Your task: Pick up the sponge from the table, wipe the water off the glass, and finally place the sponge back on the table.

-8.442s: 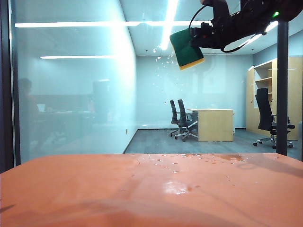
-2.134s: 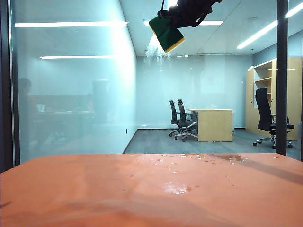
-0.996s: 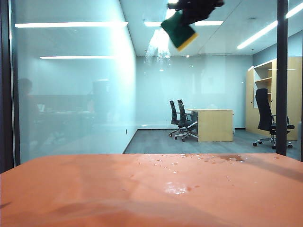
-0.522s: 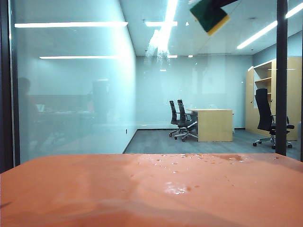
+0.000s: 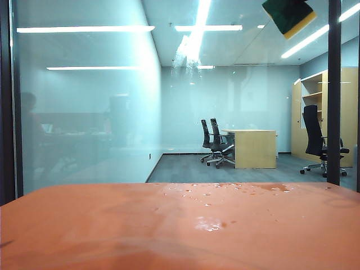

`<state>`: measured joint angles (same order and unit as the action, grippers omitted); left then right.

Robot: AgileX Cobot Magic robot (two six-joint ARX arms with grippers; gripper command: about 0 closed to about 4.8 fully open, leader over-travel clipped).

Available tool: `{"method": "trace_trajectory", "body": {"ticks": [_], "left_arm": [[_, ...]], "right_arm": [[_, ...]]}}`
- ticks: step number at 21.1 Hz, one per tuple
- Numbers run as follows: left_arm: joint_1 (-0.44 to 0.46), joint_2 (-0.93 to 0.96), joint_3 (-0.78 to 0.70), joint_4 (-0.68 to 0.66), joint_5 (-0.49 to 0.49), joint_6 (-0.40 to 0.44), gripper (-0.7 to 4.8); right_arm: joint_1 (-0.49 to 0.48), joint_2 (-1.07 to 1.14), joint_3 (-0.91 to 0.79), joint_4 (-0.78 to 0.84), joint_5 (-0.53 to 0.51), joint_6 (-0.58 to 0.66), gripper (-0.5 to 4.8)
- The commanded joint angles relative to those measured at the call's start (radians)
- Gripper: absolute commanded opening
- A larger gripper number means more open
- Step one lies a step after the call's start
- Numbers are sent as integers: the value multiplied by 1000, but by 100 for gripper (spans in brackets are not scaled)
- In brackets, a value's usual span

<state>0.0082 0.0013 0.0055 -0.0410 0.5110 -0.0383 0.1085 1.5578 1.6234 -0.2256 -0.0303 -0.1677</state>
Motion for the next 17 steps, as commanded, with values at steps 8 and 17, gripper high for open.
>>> {"method": "trace_trajectory", "body": {"ticks": [8,17], "left_arm": [[0,1,4,13,-2,4,183],[0,1,4,13,-2,4,183]], "right_arm": [[-13,-251,-513,315,-3,173,-9],[-5,-280,-896,541,-100,365,-9]]}}
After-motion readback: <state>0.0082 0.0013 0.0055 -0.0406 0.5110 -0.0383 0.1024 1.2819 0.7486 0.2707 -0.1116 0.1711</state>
